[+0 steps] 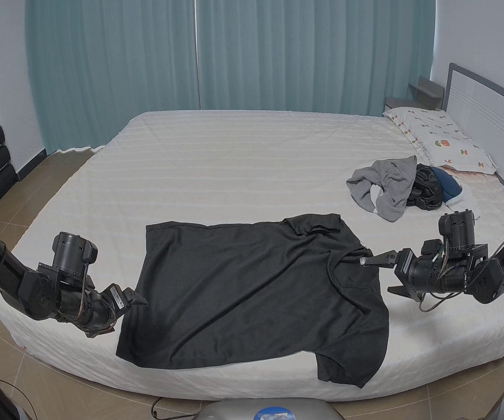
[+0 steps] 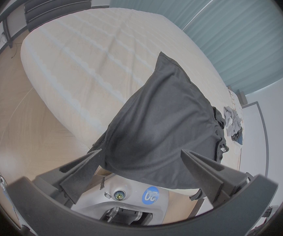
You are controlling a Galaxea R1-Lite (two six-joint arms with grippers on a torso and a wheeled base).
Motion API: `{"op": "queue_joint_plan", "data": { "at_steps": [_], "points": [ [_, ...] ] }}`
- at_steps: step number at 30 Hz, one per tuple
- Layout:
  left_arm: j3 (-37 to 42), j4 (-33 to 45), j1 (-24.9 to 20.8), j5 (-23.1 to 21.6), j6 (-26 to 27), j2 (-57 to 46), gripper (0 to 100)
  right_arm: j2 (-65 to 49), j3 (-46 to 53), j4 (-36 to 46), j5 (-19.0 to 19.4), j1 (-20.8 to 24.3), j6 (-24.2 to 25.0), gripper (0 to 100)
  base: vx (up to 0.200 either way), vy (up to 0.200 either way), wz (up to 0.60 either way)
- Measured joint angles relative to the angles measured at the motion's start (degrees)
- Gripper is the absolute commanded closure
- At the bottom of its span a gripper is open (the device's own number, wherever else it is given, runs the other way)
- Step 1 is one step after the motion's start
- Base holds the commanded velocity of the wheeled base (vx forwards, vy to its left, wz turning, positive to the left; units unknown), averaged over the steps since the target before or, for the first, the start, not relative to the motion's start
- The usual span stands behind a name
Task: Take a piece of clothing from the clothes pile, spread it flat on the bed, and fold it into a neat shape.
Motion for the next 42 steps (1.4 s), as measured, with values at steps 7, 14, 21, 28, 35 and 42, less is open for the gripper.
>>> {"op": "queue_joint_plan", "data": {
  "at_steps": [7,14,21,28,35,42],
  "points": [
    [-0.73,-0.16,1.18,-0.44,-0.05,1.13,0,2.39,1.79,-5.21,-2.74,0.72,1.45,0,0.000,0.086,0.00],
    [-1.29,-0.18,1.29,-0.44,-0.73,1.60,0,2.94,2.32,-5.23,-2.90,0.80,1.58,0,0.000,0.000,0.00],
    [-1.54,-0.16,0.80,-0.45,-1.68,1.68,0,3.05,2.62,-5.29,-2.99,0.91,1.54,0,0.171,0.000,0.00],
    [-1.60,-0.27,0.67,-1.32,-1.83,1.77,0,3.02,2.84,-5.32,-2.96,1.28,1.54,0,0.171,0.000,0.00],
    [-2.34,-0.60,0.67,-2.80,-4.84,1.79,0,3.16,2.76,-5.34,-2.90,1.33,1.65,0,0.000,0.000,0.00],
    [-4.64,-3.89,1.02,-4.06,-7.74,2.29,0,3.05,2.58,-5.38,-2.83,1.33,2.55,0,0.000,0.000,0.00]
  ]
}}
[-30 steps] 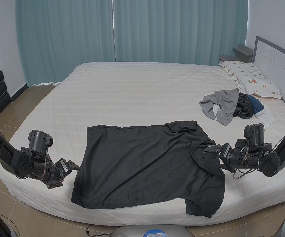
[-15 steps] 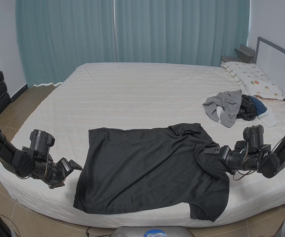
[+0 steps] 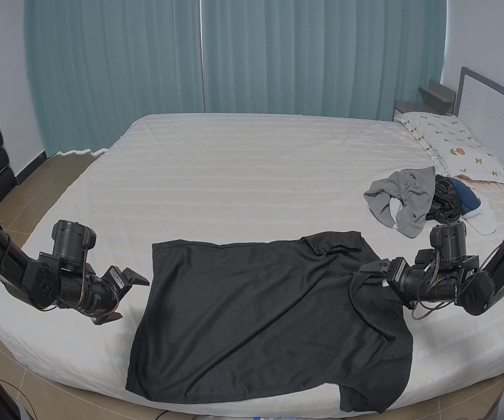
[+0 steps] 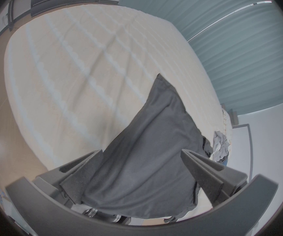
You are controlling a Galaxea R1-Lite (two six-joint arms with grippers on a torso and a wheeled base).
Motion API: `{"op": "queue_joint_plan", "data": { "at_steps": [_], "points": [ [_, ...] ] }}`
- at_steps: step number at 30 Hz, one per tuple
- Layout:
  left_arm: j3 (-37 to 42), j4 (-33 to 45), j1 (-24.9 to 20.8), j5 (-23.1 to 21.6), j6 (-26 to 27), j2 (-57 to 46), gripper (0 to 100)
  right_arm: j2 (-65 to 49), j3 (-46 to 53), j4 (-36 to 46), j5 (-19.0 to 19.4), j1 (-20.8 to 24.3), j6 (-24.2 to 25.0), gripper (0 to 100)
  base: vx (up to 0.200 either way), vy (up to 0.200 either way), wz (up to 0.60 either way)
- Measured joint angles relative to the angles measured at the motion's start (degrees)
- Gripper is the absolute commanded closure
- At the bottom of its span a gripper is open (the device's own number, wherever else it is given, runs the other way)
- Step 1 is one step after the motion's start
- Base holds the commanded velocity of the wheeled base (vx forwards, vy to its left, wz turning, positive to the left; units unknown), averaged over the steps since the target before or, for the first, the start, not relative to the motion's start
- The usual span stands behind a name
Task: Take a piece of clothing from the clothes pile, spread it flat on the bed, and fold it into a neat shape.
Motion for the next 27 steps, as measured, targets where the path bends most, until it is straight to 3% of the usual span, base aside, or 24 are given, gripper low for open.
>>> {"op": "queue_joint_plan", "data": {
  "at_steps": [9,27],
  "points": [
    [-10.05,-0.51,0.79,0.04,-0.79,5.57,0,-0.33,-0.61,-0.87,-0.05,-0.02,2.68,0,0.000,0.000,0.00],
    [-44.19,-0.82,1.63,2.24,-0.57,29.82,0,-1.15,2.04,-4.84,-0.13,2.17,3.23,0,0.000,0.000,0.00]
  ]
}}
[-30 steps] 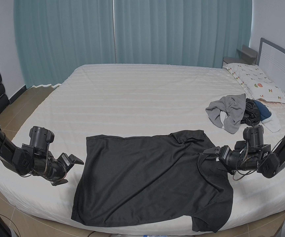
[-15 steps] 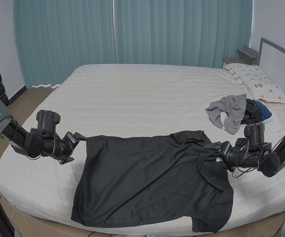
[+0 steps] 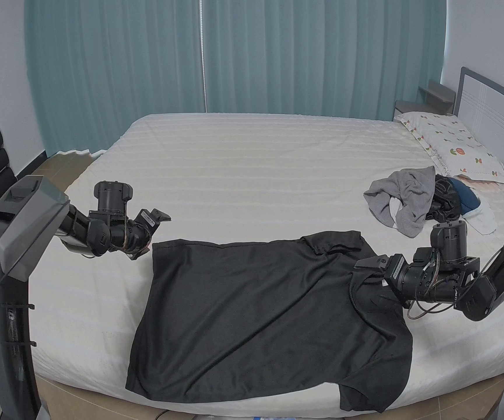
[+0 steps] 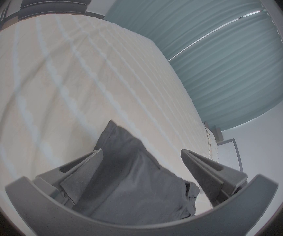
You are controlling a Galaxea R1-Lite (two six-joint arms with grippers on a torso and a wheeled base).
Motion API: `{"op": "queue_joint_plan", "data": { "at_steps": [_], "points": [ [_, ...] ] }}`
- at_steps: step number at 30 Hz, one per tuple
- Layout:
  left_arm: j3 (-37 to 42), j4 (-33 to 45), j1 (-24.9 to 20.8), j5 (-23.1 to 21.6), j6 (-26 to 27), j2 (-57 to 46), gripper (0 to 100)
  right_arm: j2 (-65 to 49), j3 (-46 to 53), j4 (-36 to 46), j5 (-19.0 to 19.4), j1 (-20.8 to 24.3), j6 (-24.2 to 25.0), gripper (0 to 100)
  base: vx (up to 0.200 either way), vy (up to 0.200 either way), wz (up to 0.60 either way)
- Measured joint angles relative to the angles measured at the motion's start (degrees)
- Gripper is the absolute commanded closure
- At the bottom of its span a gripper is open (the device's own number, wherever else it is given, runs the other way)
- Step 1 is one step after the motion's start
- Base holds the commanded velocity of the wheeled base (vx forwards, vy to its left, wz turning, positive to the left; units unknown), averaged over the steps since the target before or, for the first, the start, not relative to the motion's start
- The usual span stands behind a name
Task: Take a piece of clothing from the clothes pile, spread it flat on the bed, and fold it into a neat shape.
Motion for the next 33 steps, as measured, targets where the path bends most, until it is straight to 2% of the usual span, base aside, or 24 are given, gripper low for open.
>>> {"op": "queue_joint_plan", "data": {
  "at_steps": [6,18,19,28,33],
  "points": [
    [-6.53,-0.27,0.44,4.68,0.24,6.07,0,0.13,0.30,-0.13,0.05,0.00,0.11,0,0.000,0.000,0.00],
    [-11.22,0.11,0.27,5.10,0.82,11.34,0,0.74,-0.02,-0.13,0.09,0.06,1.37,0,0.000,0.000,0.00],
    [-11.63,0.22,0.24,5.10,0.88,11.67,100,0.83,-0.07,-0.13,0.06,0.09,1.39,0,0.000,0.000,0.00],
    [-13.31,-0.16,-0.12,5.39,0.95,13.40,100,1.46,-0.93,-0.20,0.11,0.20,1.39,0,0.000,0.000,0.00],
    [-14.28,-0.39,-0.12,8.81,0.61,13.63,100,3.02,-3.90,0.11,-0.06,0.37,2.62,0,0.000,0.000,0.00]
  ]
}}
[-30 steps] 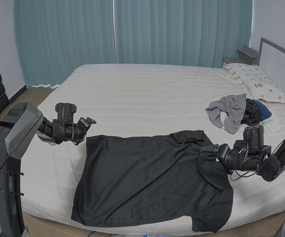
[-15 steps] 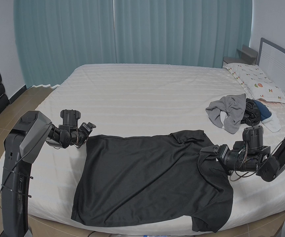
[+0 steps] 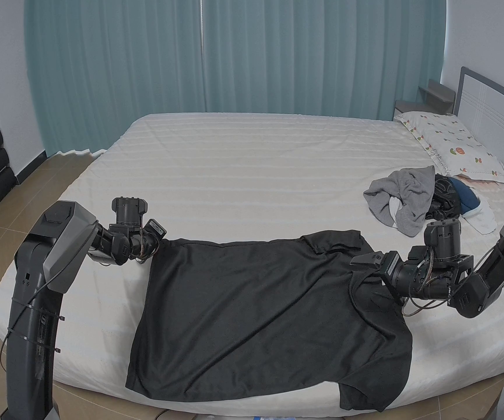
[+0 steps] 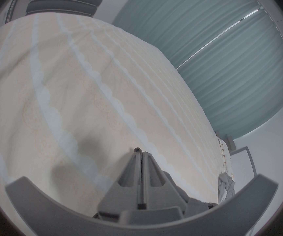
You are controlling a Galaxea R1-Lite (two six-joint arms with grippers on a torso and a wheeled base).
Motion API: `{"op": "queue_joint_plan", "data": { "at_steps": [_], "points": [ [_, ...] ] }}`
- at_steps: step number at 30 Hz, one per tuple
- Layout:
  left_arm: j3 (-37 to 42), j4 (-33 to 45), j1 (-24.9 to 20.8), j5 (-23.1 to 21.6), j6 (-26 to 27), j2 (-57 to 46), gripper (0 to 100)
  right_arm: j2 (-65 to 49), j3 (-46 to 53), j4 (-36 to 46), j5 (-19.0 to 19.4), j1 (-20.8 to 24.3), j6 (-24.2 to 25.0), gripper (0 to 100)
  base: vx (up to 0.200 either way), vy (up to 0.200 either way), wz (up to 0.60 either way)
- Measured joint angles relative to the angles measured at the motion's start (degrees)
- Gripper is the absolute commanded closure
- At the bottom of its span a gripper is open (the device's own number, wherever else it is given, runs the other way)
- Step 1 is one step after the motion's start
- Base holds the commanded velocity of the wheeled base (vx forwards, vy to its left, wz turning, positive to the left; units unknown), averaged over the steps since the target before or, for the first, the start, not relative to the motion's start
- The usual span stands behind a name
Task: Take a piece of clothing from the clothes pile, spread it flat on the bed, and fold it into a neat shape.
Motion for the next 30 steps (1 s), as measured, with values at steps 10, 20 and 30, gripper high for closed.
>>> {"op": "queue_joint_plan", "data": {
  "at_steps": [10,20,30],
  "points": [
    [-1.07,-5.88,0.33,4.27,-3.43,-0.11,100,6.05,-14.75,6.49,-5.36,0.35,1.51,0,0.000,0.000,0.00],
    [-0.50,-7.98,0.85,5.02,-4.57,-0.59,100,18.08,-37.22,18.29,-12.12,0.50,1.71,0,0.000,0.000,0.00],
    [1.23,-8.56,1.08,5.13,-4.88,-0.78,100,28.61,-53.96,30.79,-14.03,0.17,1.71,0,0.000,0.000,0.00]
  ]
}}
